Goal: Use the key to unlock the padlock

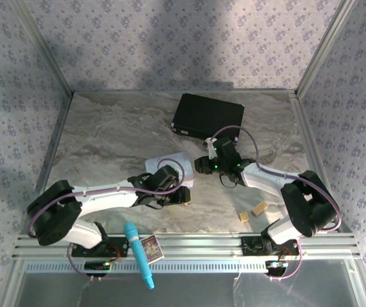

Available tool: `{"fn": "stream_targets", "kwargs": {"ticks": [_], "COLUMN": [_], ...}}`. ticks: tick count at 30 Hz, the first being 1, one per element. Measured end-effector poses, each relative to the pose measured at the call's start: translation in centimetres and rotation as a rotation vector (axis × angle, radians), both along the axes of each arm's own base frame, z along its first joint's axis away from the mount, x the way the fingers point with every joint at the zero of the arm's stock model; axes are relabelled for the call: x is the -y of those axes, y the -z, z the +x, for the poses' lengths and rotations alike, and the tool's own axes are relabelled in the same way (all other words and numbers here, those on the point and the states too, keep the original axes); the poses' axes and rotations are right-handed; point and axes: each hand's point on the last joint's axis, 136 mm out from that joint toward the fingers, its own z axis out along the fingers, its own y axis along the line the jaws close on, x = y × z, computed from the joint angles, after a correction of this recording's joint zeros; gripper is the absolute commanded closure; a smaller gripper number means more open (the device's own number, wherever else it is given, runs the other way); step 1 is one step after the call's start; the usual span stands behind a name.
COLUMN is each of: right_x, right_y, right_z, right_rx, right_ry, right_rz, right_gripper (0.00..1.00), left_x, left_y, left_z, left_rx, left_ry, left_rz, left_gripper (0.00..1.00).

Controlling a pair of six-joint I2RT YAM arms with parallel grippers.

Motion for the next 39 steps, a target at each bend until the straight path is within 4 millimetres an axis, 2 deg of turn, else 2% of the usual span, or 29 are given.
{"fn": "stream_targets", "kwargs": {"ticks": [2,4,7,10,12,15,20,25,31,34,35,39], "right_x": [0.0,0.0,0.0,0.1,0.3,0.6,0.9,0.9,0.9,1.0,1.0,1.0], "right_y": [0.0,0.0,0.1,0.3,0.6,0.9,0.9,0.9,0.9,0.9,1.0,1.0], "right_z": [0.0,0.0,-0.1,-0.2,-0.5,-0.9,-1.0,-1.0,-1.0,-1.0,-1.0,-1.0], "right_rx": [0.0,0.0,-0.002,-0.008,-0.013,-0.022,-0.022,-0.021,-0.021,-0.022,-0.022,-0.024], "right_ry": [0.0,0.0,0.0,0.002,0.002,0.003,0.007,0.009,0.009,0.01,0.01,0.011], "right_rz": [0.0,-0.001,-0.002,-0.003,-0.007,-0.013,-0.013,-0.014,-0.014,-0.014,-0.015,-0.016], "right_gripper": [0.59,0.59,0.6,0.6,0.61,0.61,0.61,0.61,0.61,0.61,0.61,0.61], "left_x": [-0.8,-1.1,-0.7,-0.1,0.2,0.3,0.4,-1.5,-5.0,-6.6,-6.8,-6.3], "left_y": [0.2,0.0,-0.4,0.3,1.0,1.8,1.8,2.5,2.7,2.6,2.7,3.4], "left_z": [0.1,0.3,1.0,1.2,1.2,1.4,1.9,0.8,-0.6,-1.3,-1.5,-1.9], "left_rx": [0.016,0.04,0.074,0.092,0.094,0.106,0.144,0.137,0.124,0.124,0.126,0.136], "left_ry": [-0.014,-0.021,-0.032,-0.027,-0.016,-0.006,0.004,0.053,0.092,0.113,0.121,0.143], "left_rz": [0.06,0.103,0.138,0.212,0.291,0.441,0.603,0.737,0.823,0.828,0.815,0.722], "left_gripper": [0.48,0.51,0.54,0.56,0.53,0.39,0.37,0.46,0.47,0.57,0.6,0.61]}}
